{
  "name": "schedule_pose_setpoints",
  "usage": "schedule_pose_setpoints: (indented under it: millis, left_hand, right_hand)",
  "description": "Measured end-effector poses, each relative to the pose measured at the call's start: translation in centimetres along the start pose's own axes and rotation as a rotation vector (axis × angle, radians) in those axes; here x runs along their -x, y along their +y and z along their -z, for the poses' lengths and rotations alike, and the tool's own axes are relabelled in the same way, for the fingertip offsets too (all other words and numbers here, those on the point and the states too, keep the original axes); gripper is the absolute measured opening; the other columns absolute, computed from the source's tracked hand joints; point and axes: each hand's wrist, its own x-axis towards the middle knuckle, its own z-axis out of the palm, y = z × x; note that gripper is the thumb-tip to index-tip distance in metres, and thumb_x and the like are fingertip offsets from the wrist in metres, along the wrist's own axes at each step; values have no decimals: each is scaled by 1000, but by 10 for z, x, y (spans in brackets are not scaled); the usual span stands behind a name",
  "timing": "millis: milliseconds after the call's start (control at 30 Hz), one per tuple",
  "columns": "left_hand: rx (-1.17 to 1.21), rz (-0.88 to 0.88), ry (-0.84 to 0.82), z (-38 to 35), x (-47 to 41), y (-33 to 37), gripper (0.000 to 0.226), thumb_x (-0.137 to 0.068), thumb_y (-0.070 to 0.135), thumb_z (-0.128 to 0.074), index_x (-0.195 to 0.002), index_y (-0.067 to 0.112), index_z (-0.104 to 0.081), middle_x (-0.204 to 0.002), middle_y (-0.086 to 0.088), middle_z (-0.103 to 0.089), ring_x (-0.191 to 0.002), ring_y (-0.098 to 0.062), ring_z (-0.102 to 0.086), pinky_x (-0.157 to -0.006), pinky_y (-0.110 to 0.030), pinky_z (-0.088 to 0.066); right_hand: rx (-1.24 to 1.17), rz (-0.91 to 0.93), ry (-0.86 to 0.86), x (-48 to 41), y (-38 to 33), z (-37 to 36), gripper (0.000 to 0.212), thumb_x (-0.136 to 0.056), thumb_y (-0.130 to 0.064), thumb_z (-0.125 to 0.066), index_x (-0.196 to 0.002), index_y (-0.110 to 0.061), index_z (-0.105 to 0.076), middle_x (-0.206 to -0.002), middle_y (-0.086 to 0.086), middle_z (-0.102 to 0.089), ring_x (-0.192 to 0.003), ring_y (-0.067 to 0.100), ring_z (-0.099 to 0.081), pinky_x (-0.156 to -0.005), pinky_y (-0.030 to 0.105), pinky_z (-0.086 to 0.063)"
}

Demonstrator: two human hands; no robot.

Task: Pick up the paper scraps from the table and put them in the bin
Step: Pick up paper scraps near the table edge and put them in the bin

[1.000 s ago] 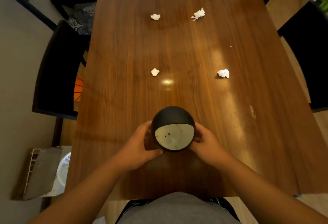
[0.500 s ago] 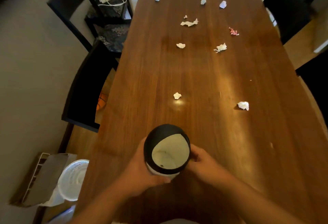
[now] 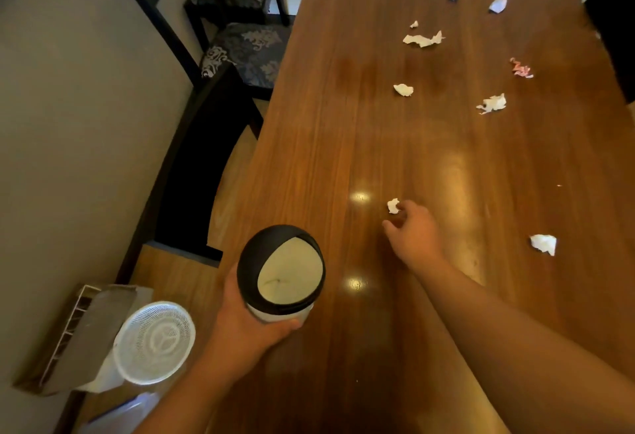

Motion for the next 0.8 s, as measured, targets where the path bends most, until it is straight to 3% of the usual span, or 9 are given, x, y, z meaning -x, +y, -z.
schedule_pose_setpoints:
  millis: [133, 233, 333, 433, 500, 600, 700, 800]
  left_hand:
    - [-21, 10, 21, 12, -18, -11, 116, -40, 45, -100, -135, 53, -35, -123, 46, -51, -115, 21, -51, -82, 1, -45]
    - [-81, -5, 24, 16, -29, -16, 114, -39, 51, -96, -133, 67, -33, -128, 41, -50, -120, 16, -50, -84, -6, -47]
    - [-115, -5, 28, 19, -34, -21, 114, -36, 63, -96, -131, 69, -33, -129, 38, -50, -120, 14, -51, -85, -10, -47]
    - [-111, 2, 6, 15, -35, -19, 114, -35, 74, -92, -131, 72, -31, -129, 39, -50, -118, 17, -51, -81, -7, -49]
    - [-77, -2, -11, 10, -34, -19, 113, -40, 60, -97, -128, 79, -28, -126, 47, -48, -116, 24, -48, -77, 4, -44]
    - [-24, 44, -58, 1, -30, -19, 110, -45, 44, -96, -123, 80, -28, -123, 42, -53, -109, 31, -46, -73, 8, -40]
    - [34, 68, -97, -10, -25, -20, 105, -57, 20, -101, -131, 55, -35, -130, 24, -52, -109, 28, -49, -75, 5, -43]
    - [31, 56, -152, -26, -23, -15, 106, -60, 16, -100, -135, 51, -33, -129, 29, -53, -113, 25, -48, -78, 2, -45]
  right_hand:
    - [128, -20, -23, -25, -7, -12, 47, -90, -31, -62, -133, -17, -49, -128, 10, -46, -108, 31, -56, -85, 43, -55]
    - [163, 3, 0, -34, -12, -19, 27, -94, -22, -57, -119, -11, -60, -118, 14, -51, -98, 34, -58, -79, 42, -54]
    - [184, 31, 11, -26, -14, -21, 15, -93, -11, -52, -98, -5, -64, -100, 16, -59, -85, 34, -59, -67, 37, -48]
    - [18, 4, -66, 4, -18, -15, 12, -93, -17, -59, -91, -8, -67, -81, 8, -64, -76, 29, -62, -62, 32, -45]
    - [-202, -13, -96, 32, -27, 2, 8, -90, -19, -65, -83, -20, -68, -73, 0, -64, -68, 19, -60, -59, 28, -45]
    - [-423, 138, 76, 77, -52, 61, 13, -86, -26, -70, -78, -36, -68, -71, -11, -67, -63, 3, -59, -53, 9, -44]
    - [-536, 355, 379, 125, -77, 136, 7, -86, -35, -69, -91, -39, -70, -84, -12, -71, -71, 2, -65, -61, 7, -48]
    - [-451, 487, 549, 157, -95, 156, 12, -89, -29, -68, -96, -38, -65, -87, -16, -67, -76, 3, -63, -66, 8, -47]
